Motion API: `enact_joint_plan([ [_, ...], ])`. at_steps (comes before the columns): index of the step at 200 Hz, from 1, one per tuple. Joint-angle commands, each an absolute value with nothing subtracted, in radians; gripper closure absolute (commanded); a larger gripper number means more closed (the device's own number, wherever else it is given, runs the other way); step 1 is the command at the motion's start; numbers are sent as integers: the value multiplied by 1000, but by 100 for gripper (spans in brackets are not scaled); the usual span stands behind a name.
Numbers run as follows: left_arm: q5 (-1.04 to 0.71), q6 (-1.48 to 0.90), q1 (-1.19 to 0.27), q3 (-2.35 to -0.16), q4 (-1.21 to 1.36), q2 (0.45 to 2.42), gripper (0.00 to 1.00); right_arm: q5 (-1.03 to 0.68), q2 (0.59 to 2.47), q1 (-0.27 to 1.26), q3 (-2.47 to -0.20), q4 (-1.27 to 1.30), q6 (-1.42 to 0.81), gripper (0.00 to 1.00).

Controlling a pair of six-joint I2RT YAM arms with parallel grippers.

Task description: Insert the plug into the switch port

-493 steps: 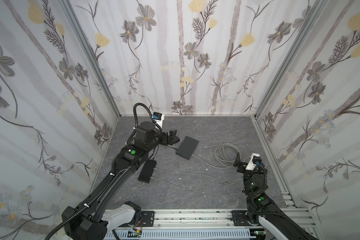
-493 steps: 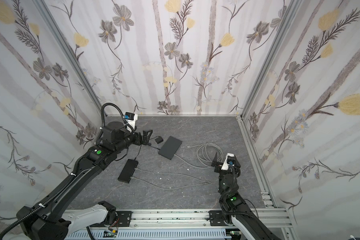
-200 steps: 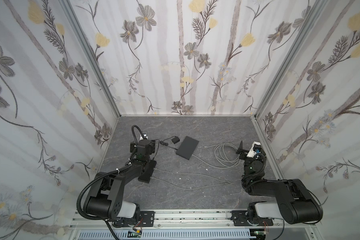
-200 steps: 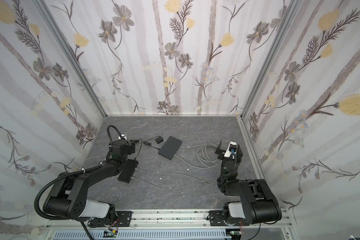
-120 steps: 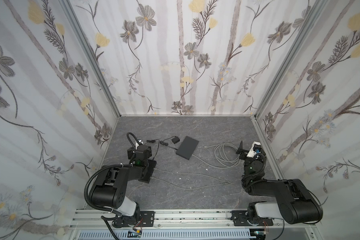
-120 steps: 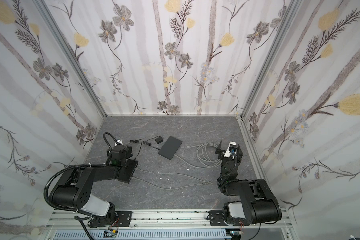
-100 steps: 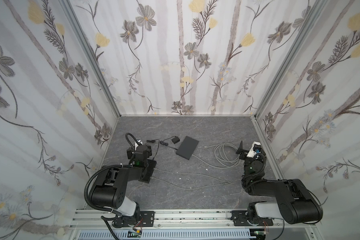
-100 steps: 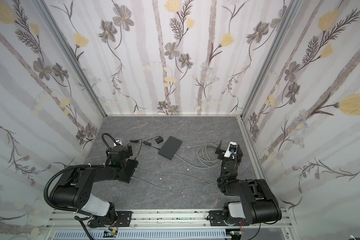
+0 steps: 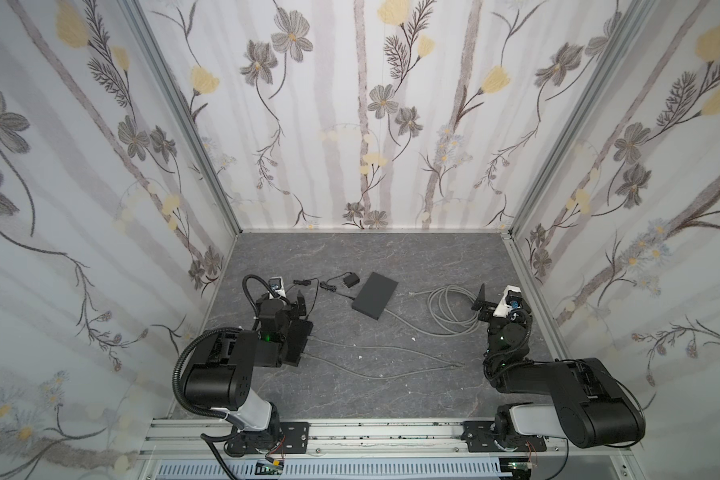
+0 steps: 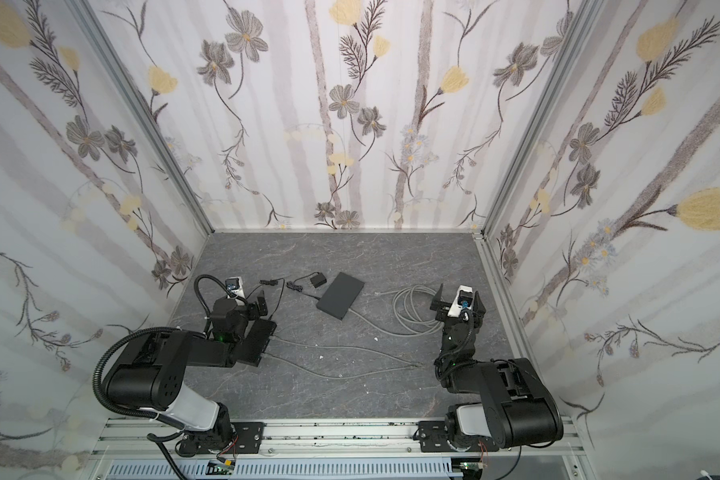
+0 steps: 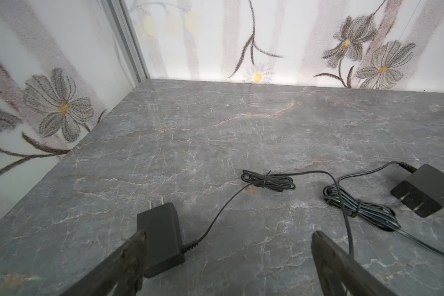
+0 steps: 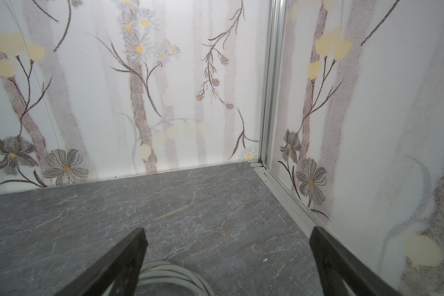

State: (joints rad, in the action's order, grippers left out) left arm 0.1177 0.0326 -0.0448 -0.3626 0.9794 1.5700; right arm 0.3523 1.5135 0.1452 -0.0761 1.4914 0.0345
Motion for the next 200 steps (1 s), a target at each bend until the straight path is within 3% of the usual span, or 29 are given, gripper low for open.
enact_joint_plan([
  [1,40,-11,-5,-399,880,1564,0,208,1529,149,-21,1680,96,0],
  [14,42,-12,-4,-400,887,1566,0,220,1525,145,-46,1638,87,0],
  [29,42,-11,-5,-399,892,1569,0,276,1518,120,-164,1409,31,0],
  [46,43,-10,-5,-399,891,1567,0,194,1500,61,-211,1274,-18,0],
  [67,42,-10,-5,-399,889,1565,0,77,1491,81,-131,1412,61,0],
  [80,44,-9,-7,-397,890,1567,0,138,1509,93,-112,1486,55,0],
  [88,44,-10,-6,-398,889,1565,0,190,1519,89,-172,1395,25,0],
  [99,44,-9,-6,-397,889,1566,0,131,1494,48,-231,1226,-10,0],
  [128,44,-10,-6,-397,889,1565,0,41,1498,59,-145,1401,48,0],
  [153,43,-11,-6,-398,889,1566,0,95,1500,37,-231,1232,-9,0],
  [200,44,-11,-7,-397,888,1565,0,90,1508,47,-194,1325,8,0],
])
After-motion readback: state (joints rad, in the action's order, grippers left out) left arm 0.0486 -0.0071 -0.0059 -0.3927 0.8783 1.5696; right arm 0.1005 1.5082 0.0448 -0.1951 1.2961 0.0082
